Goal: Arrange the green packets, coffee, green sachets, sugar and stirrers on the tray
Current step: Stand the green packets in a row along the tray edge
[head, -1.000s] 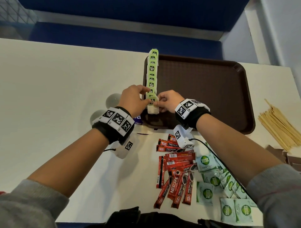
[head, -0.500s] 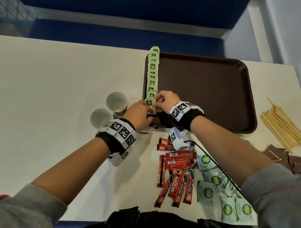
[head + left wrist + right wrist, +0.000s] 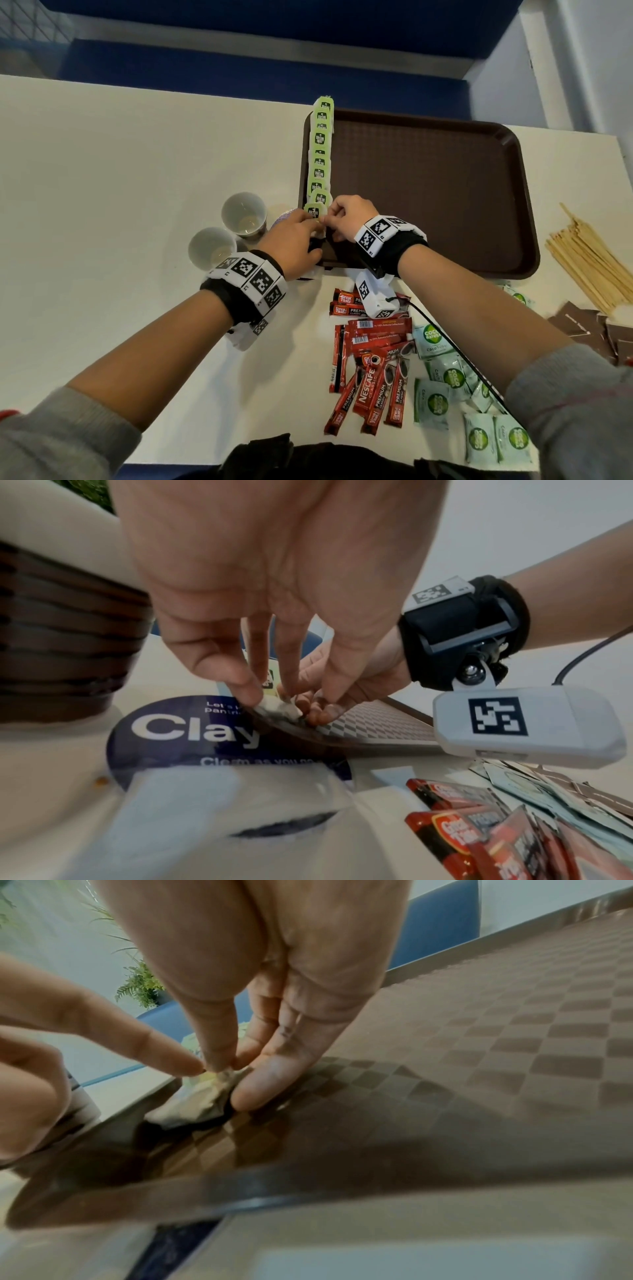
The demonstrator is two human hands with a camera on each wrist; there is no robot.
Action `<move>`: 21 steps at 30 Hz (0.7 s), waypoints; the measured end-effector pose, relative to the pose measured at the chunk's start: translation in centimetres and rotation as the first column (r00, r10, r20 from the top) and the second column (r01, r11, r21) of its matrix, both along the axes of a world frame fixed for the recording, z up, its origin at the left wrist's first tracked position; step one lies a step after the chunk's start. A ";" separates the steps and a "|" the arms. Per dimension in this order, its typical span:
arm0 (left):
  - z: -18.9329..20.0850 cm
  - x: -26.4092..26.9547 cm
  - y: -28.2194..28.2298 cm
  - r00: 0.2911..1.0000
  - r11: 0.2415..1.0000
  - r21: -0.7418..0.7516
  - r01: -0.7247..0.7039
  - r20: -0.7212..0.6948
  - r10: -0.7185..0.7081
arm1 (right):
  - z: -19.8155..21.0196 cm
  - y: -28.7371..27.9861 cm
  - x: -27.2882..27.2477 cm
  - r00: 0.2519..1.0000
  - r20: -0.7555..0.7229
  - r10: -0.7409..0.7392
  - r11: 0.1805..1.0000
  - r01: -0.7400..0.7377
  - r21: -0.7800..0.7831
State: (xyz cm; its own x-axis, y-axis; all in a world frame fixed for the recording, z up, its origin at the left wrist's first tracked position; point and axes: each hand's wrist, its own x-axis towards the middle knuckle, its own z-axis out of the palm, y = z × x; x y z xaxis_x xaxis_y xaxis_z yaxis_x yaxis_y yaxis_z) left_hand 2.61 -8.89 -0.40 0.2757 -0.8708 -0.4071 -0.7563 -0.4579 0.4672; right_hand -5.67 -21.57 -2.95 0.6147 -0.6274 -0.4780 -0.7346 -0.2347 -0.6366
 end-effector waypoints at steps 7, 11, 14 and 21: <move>-0.1 -0.1 -0.2 1.000 1.000 0.024 0.010 -0.003 -0.010 | 0.1 -0.2 -0.1 0.996 0.010 -0.094 0.994 0.094 -0.056; -0.1 0.0 -0.1 0.997 0.997 -0.029 -0.072 -0.004 0.072 | 0.0 -0.4 0.0 0.994 0.006 -0.111 0.992 0.111 -0.055; 0.0 0.1 -0.1 0.994 0.994 -0.026 -0.109 0.017 0.109 | 0.0 -0.4 0.1 0.994 0.005 -0.112 0.993 0.112 -0.023; -0.3 0.0 -0.1 0.998 0.998 0.003 -0.059 0.019 0.059 | 0.0 -0.1 -0.1 0.998 0.000 -0.065 0.998 0.065 -0.018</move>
